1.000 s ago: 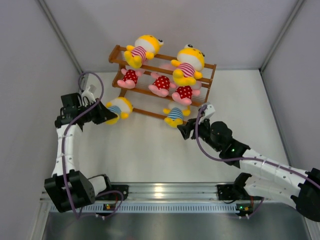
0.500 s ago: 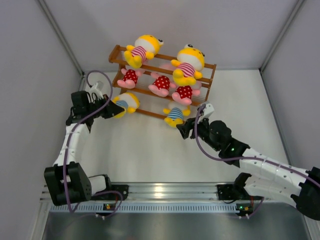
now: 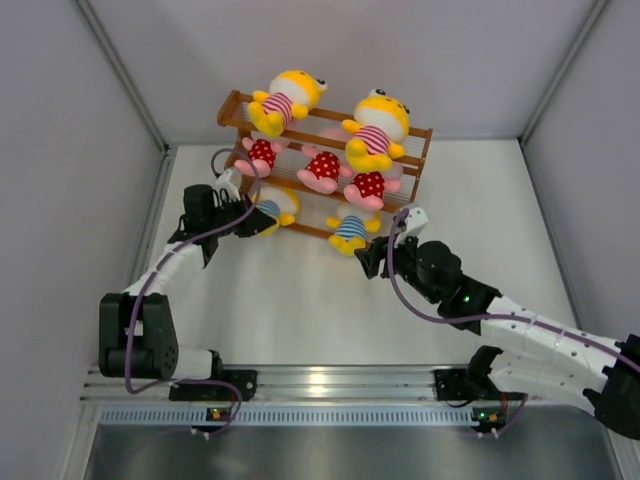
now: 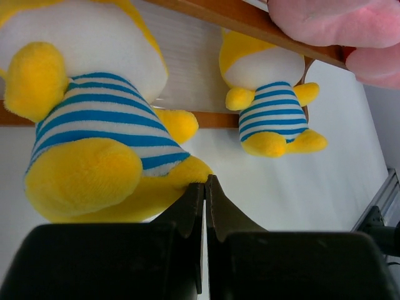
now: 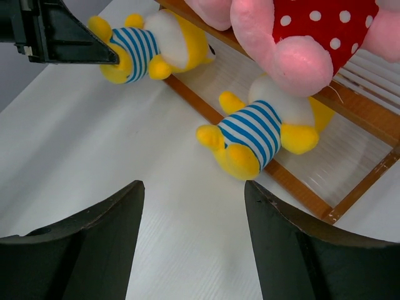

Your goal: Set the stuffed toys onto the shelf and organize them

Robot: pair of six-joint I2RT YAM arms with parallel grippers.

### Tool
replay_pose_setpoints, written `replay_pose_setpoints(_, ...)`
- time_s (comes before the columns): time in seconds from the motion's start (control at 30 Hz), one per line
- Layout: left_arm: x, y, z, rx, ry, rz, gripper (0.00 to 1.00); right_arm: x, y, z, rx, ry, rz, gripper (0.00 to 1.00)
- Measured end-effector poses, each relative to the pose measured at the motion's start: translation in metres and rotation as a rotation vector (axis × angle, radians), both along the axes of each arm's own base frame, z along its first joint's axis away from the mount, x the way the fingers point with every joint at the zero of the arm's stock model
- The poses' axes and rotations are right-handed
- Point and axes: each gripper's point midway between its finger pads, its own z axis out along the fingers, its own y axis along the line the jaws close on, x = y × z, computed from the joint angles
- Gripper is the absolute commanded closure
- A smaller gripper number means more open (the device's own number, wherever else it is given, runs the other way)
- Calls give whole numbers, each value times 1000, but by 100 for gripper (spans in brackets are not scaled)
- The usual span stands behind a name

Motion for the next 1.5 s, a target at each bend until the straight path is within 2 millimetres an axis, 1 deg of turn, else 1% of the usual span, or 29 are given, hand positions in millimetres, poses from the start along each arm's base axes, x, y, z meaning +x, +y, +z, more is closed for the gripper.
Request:
replay_pose_setpoints(0.1, 8, -6, -4, 14, -20, 7, 100, -1, -3, 2, -3, -4, -7, 35)
replay_pose_setpoints(0.33, 27, 0, -17, 52, -43, 61, 100, -3, -7, 4, -12, -11, -20, 34)
replay_pose_setpoints(0.57, 33, -1, -44, 75, 0, 59, 100, -3, -8, 3, -15, -10, -22, 34)
replay_pose_setpoints(0.7, 32, -3, -53, 76, 20, 41, 87, -4, -10, 1, -23, -5, -26, 34)
replay_pose_setpoints(0.73, 32, -3, -53, 76, 17, 40, 77, -4, -10, 1, -26, -3, -27, 33)
replay_pose_setpoints(0.8, 31, -4, -52, 78, 12, 33, 68, -4, -11, 1, -26, -4, -31, 32)
replay_pose_setpoints(0.83, 31, -4, -51, 80, 9, 27, 58, -4, -13, 1, -29, -3, -36, 30)
replay_pose_setpoints(0.87, 31, -4, -51, 85, 4, 23, 52, -4, -14, 0, -32, -2, -40, 30)
replay_pose_setpoints(0.93, 29, -3, -48, 95, 4, 19, 45, -4, -16, -3, -44, 5, -49, 28)
replay_pose_setpoints(0.97, 29, -3, -45, 101, 2, 17, 39, -4, -17, -4, -49, 9, -52, 27)
replay_pose_setpoints(1.07, 27, -1, -34, 122, -11, 9, 35, -4, -18, -7, -67, 22, -59, 27)
replay_pose_setpoints(1.1, 26, -1, -30, 129, -17, 7, 32, -3, -18, -6, -70, 25, -62, 26)
replay_pose_setpoints(1.17, 22, 1, -24, 144, -23, 1, 30, -3, -18, -5, -70, 30, -64, 26)
replay_pose_setpoints(1.2, 20, 1, -21, 152, -23, -1, 26, -3, -18, -5, -69, 32, -66, 25)
replay_pose_setpoints(1.27, 15, 4, -14, 172, -28, -7, 22, -4, -19, -7, -72, 42, -68, 23)
replay_pose_setpoints(1.3, 12, 5, -9, 183, -34, -8, 20, -4, -20, -8, -75, 48, -71, 19)
replay_pose_setpoints(1.5, -9, 12, 15, 253, -74, -39, 19, -7, -29, -19, -126, 103, -98, 13)
